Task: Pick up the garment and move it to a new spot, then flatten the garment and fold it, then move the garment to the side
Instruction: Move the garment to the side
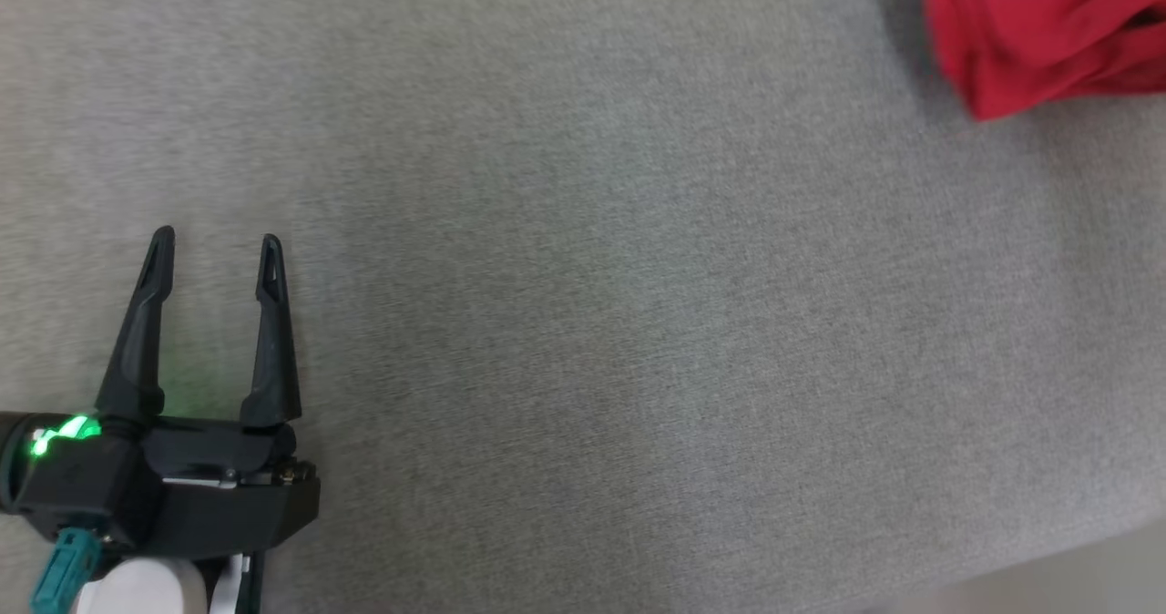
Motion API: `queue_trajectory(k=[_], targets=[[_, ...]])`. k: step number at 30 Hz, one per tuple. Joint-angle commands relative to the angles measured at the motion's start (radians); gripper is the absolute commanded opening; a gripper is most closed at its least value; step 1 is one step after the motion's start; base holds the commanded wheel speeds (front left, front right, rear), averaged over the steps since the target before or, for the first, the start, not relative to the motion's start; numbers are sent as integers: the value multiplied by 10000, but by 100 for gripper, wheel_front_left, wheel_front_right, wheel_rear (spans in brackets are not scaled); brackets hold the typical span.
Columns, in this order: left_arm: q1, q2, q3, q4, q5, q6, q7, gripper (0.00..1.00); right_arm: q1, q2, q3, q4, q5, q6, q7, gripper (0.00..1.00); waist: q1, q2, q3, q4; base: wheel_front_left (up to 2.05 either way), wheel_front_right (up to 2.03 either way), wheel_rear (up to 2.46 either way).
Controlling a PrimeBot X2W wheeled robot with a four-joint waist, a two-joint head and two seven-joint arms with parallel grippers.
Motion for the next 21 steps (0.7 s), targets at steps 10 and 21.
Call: queue_trajectory(k=[10, 21], targets=[[74, 282, 53, -540, 111, -3, 0, 100, -1335, -256, 247, 1133, -78, -29, 132, 0, -1, -1, 819, -437, 0, 0, 0], [-23, 279, -65, -332, 21, -5, 3, 100, -2375, 347, 332, 3163, -848, -29, -499, 100, -1, -1, 820, -162, 0, 0, 0]])
